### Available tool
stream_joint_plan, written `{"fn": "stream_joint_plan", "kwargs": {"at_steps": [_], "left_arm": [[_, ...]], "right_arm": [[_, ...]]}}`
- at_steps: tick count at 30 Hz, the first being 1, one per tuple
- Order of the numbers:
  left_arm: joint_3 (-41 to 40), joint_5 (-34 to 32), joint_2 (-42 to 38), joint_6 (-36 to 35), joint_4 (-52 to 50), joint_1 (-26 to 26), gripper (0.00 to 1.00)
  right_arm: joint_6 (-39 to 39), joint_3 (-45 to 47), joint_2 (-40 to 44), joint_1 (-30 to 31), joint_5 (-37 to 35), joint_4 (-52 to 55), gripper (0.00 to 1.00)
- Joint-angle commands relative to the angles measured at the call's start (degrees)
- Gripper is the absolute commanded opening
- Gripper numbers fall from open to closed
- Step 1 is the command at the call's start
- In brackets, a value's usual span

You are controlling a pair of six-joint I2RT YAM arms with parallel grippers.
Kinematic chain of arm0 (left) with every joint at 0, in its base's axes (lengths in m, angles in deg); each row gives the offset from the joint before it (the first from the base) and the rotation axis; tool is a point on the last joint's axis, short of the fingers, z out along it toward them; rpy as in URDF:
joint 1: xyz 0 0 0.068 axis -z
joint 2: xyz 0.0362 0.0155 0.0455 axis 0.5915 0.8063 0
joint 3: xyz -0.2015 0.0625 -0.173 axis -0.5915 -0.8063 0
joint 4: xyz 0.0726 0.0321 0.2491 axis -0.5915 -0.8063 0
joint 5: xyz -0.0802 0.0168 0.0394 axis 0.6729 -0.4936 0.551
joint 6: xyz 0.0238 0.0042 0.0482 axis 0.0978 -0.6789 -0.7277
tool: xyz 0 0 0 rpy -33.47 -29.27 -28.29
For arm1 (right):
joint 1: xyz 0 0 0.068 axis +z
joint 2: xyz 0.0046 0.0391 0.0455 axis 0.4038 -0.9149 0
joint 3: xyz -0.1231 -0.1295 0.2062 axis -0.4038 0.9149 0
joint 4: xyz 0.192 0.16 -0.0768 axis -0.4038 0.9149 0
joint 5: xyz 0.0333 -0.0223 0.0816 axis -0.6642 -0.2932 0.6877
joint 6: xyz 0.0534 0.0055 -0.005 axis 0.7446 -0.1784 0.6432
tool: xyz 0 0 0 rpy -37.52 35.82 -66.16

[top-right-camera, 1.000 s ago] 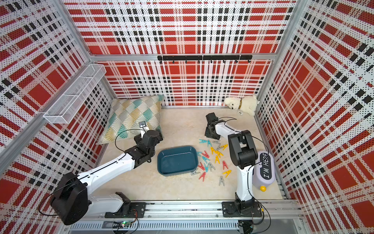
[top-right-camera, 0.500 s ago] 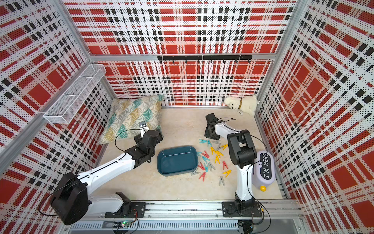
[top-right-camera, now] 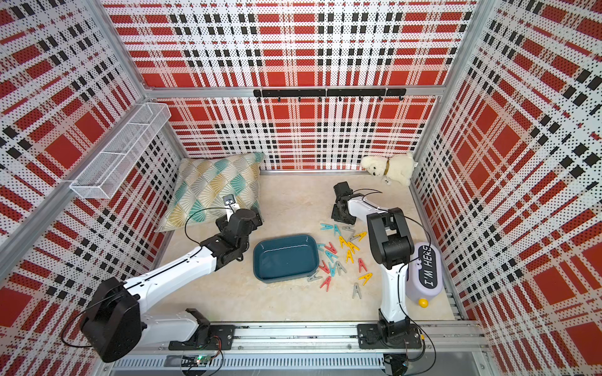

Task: Put the clothespins into the storage box
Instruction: Pick up the clothespin from the center of the board.

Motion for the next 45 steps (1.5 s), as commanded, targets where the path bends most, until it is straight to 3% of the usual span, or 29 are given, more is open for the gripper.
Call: {"fn": "stream_joint_plan", "kwargs": {"at_steps": [1, 8, 22, 31, 38, 45], "left_arm": [[1.1, 1.1, -1.18, 0.8, 1.07, -0.03, 0.99], [1.4, 1.11, -0.52, 0.8, 1.16, -0.03, 0.99], [0.77, 2.46, -0.21, 1.52, 1.16, -0.95, 0.99], [-1.5, 5.53, -2.99, 2.12, 1.07, -6.14, 0.99], [-2.73, 5.28, -4.34, 3.43, 1.16, -7.08, 0.99], [-3.17, 4.51, -5.38, 4.91, 0.94, -8.1, 0.99]], "right_arm": [[-0.49, 0.47, -1.69, -0.89, -0.34, -0.47, 0.24], [-2.32, 1.68, -1.15, -1.11, -1.4, -0.69, 0.14], [-7.56, 1.63, 4.04, 0.24, -6.01, 1.5, 0.04], [-10.42, 3.78, 18.27, 10.89, -10.52, 5.18, 0.03], [-12.48, 10.46, 27.78, 22.71, -5.04, 3.57, 0.04], [-11.96, 17.66, 30.24, 30.45, -0.71, 0.45, 0.04]]}}
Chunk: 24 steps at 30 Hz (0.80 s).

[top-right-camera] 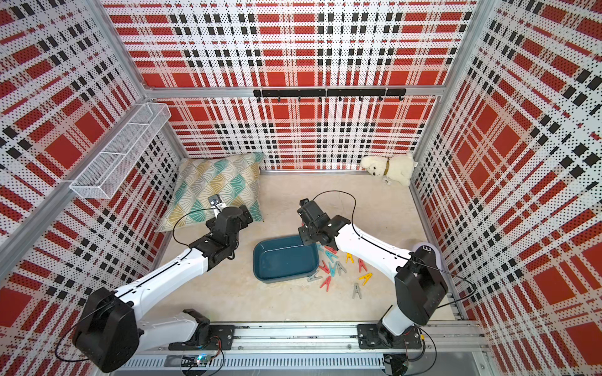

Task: Put the clothespins into the storage box
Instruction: Pick up the clothespin from the center of the board, then place the clothespin in the storage box.

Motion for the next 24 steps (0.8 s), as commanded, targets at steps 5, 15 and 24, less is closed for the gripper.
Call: {"fn": "stream_joint_plan", "kwargs": {"at_steps": [5, 15, 24], "left_arm": [[-0.18, -0.07, -1.76, 1.15, 0.03, -0.93, 0.99], [0.9, -0.27, -2.08, 1.15, -0.99, -0.86, 0.99], [1.99, -0.86, -1.22, 0.62, -1.74, 0.34, 0.99]], "right_arm": [[0.7, 0.43, -3.9, 4.9, 1.5, -0.68, 0.04], [2.89, -2.16, -13.88, 5.89, -2.48, 1.83, 0.04], [6.32, -4.13, -19.08, 5.67, -8.83, 1.78, 0.07]]}}
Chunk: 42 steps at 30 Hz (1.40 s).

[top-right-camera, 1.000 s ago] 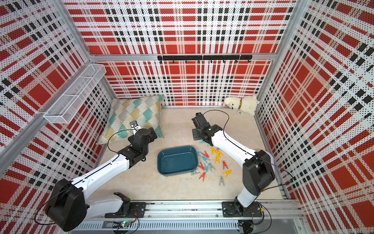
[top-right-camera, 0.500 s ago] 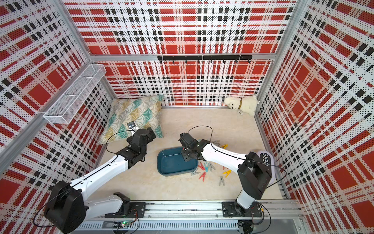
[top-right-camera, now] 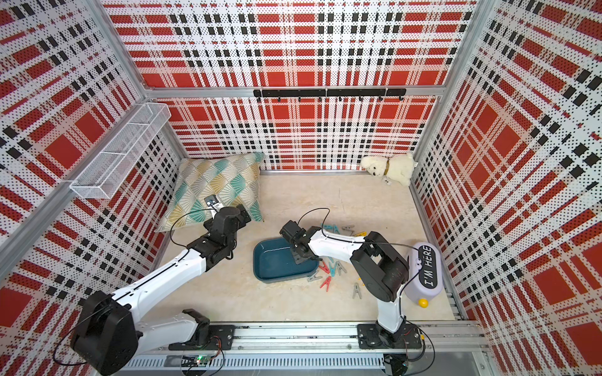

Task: Put the clothespins into the storage box
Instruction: Place the clothespin in the storage box.

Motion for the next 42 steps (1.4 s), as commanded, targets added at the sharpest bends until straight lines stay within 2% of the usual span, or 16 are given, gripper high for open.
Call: {"fn": "stream_joint_plan", "kwargs": {"at_steps": [1, 7, 10, 13, 18, 23, 27, 31, 38, 42], "left_arm": [[1.74, -0.92, -0.33, -0.09, -1.14, 0.55, 0.99], [1.85, -1.53, -1.35, -0.26, -1.65, 0.5, 0.99], [1.85, -1.51, -1.65, -0.36, -1.76, 0.43, 0.99], [1.91, -1.44, -1.41, -0.36, -1.85, 0.46, 0.99], [2.04, -1.63, -0.65, -0.14, -2.03, 0.43, 0.99], [2.26, -1.43, -0.6, -0.1, -2.03, 0.57, 0.99], [2.66, -0.4, -0.35, -0.45, -1.96, 0.75, 0.99], [4.19, 0.96, 1.32, -4.72, -2.31, 3.47, 0.99], [6.94, 1.42, 4.73, -5.72, -4.14, 5.78, 0.99], [7.37, 3.58, 5.71, -6.57, -4.14, 5.86, 0.99]], "right_arm": [[2.22, -1.26, -2.13, -0.03, -3.46, 0.05, 0.08], [2.87, -2.69, -4.95, -0.11, -4.19, 0.57, 0.13], [3.0, -2.87, -5.12, -0.05, -4.07, 0.33, 0.23], [2.94, -2.8, -4.17, -0.07, -2.77, -0.45, 0.28], [2.74, -1.56, 2.82, -0.09, 1.32, -2.96, 0.38], [1.73, -0.69, 11.2, -0.74, -1.09, -0.96, 0.45], [1.05, 4.07, 15.1, -5.56, -0.83, -1.41, 0.47], [-0.21, 8.81, 17.44, -8.38, 1.07, -3.51, 0.54], [-0.08, 11.17, 16.91, -8.47, 4.02, -6.1, 0.55], [-0.12, 11.72, 15.83, -8.47, 4.77, -7.05, 0.49]]}}
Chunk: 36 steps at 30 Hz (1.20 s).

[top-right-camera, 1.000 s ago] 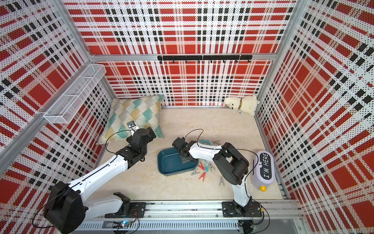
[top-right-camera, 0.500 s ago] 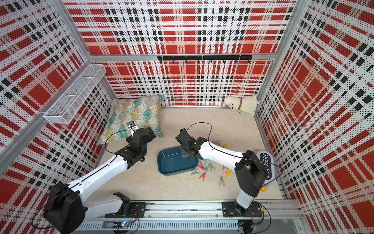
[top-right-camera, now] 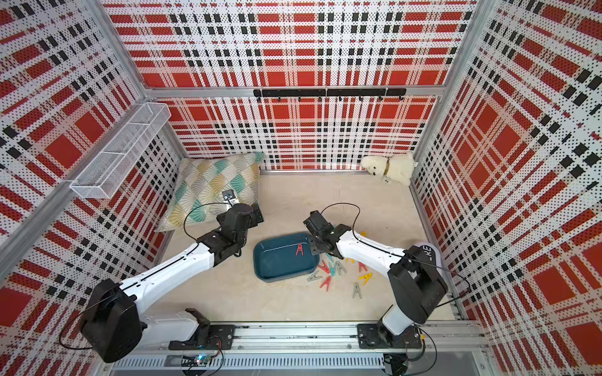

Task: Put the clothespins into the storage box
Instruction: Place the clothespin in the storage box, then adjust the storage box at the center of the board.

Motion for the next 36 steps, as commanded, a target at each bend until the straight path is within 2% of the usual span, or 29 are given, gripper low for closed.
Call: {"fn": "stream_joint_plan", "kwargs": {"at_steps": [1, 4, 6, 11, 16, 23, 29, 33, 36], "left_arm": [[1.98, 2.84, 1.16, -2.58, -1.25, 0.44, 0.99], [2.92, 5.57, 2.2, -5.81, -1.96, 1.48, 0.99], [3.81, 7.88, 2.94, -7.09, -3.18, 1.89, 0.99], [4.9, 13.82, 4.66, -11.64, -5.23, 2.72, 0.99], [6.23, 16.14, 7.92, -14.02, -7.55, 4.17, 1.0], [6.6, 20.32, 11.7, -16.12, -9.37, 4.27, 0.98], [5.26, 23.39, 13.59, -15.79, -10.12, 4.18, 0.9], [4.84, 25.3, 14.31, -15.7, -10.17, 4.18, 0.84], [5.16, 26.43, 15.44, -16.27, -10.71, 4.18, 0.78]], "right_arm": [[-0.38, 0.49, -1.56, 0.19, 1.53, -2.35, 0.46], [-1.39, -0.03, -2.85, 0.19, 2.5, -2.87, 0.32], [-2.09, -0.53, -3.55, 0.19, 2.94, -3.08, 0.27], [-5.16, -2.5, -5.18, 0.19, 3.43, -3.54, 0.19], [-13.53, -5.17, -7.09, 0.19, 4.04, -5.49, 0.16], [-26.76, -9.94, -11.1, -0.9, 8.99, -7.48, 0.16], [-33.06, -16.06, -16.03, -2.53, 13.21, -4.84, 0.24], [-34.51, -20.18, -18.92, -3.01, 12.05, -2.67, 0.26], [-32.69, -20.39, -17.47, -3.99, 13.28, -3.3, 0.29]]}}
